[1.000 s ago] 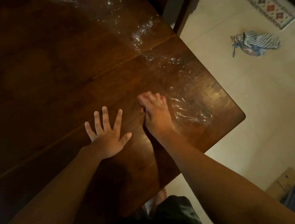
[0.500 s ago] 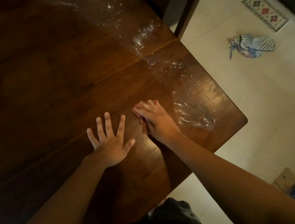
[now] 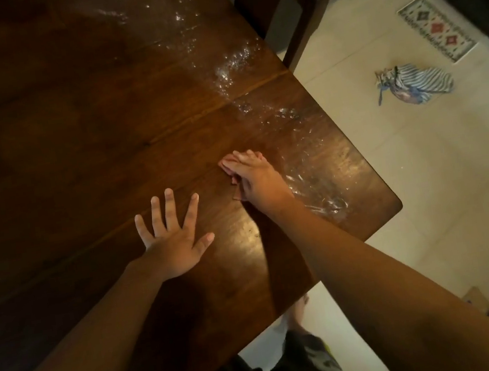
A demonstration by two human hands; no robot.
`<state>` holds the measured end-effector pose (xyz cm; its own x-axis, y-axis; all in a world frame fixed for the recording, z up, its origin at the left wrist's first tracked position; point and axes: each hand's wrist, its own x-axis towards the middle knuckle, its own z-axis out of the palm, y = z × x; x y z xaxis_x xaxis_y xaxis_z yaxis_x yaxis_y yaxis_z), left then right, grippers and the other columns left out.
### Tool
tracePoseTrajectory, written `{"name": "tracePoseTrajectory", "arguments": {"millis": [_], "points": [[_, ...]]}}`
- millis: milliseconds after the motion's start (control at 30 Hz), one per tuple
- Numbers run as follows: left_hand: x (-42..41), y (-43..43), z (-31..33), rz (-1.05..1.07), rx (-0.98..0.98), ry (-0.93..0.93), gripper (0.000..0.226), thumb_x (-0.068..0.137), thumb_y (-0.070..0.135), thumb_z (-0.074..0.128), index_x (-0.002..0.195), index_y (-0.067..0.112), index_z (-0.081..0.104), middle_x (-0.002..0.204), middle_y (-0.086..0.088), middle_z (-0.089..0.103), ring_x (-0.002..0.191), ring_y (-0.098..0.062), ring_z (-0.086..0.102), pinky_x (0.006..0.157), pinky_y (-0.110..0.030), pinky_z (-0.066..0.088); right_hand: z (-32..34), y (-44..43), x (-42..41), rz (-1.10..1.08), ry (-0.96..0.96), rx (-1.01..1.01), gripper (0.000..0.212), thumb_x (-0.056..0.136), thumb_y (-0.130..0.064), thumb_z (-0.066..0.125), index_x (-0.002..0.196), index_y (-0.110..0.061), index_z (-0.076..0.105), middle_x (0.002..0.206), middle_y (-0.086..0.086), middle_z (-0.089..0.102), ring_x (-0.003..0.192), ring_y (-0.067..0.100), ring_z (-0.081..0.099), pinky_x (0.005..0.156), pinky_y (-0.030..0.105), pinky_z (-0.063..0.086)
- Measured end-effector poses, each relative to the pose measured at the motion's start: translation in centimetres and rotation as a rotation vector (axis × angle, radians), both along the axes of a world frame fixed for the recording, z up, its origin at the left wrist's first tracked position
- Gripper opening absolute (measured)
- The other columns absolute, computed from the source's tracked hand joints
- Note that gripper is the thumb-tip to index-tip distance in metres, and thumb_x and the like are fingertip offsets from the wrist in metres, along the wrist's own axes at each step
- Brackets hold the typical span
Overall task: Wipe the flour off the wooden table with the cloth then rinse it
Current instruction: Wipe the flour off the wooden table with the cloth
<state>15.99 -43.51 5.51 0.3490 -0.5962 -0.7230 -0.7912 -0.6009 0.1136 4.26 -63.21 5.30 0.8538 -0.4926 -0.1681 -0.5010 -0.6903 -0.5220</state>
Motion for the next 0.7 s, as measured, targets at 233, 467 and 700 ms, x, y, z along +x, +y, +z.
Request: {"name": "tracePoseTrajectory", "arguments": {"millis": [233,467,700], "points": [[-0.1,-0.2,0.6,0.025,0.028,-0.012,0.084,0.092,0.076,0.018,0.143,0.040,-0.038,0.150,-0.010,-0.048,0.142,-0.039,-0.034,0.113,-0.066,-0.010,2.0,-8.8,-2.8,-0.092,0.208,-0.006,0.075,0.083,-0.006,0.078,0.146,-0.035,0.049,0.161,-0.004,0.037,0.153,0.025,0.025,0.125,0.048,0.022],[-0.3,-0.5,0.8,0.092,0.044,0.023,0.088,0.093,0.072,0.034,0.140,0.049,-0.036,0.141,0.001,-0.055,0.141,-0.033,-0.036,0.114,-0.064,-0.010,-0.5,-14.1,-13.7,0.288,0.051,-0.136,0.071,0.071,0.012,0.081,0.132,-0.022,0.066,0.143,0.005,0.060,0.140,0.034,0.047,0.118,0.055,0.035],[-0.6,-0.5,0.4,0.155,0.010,-0.006,0.092,0.091,0.069,0.046,0.138,0.056,-0.032,0.133,0.011,-0.057,0.134,-0.021,-0.039,0.115,-0.061,-0.010,-1.2,-13.0,-11.7,0.110,-0.025,-0.122,0.065,0.084,0.013,0.057,0.135,-0.026,0.064,0.148,0.000,0.055,0.145,0.025,0.040,0.124,0.049,0.026]]}}
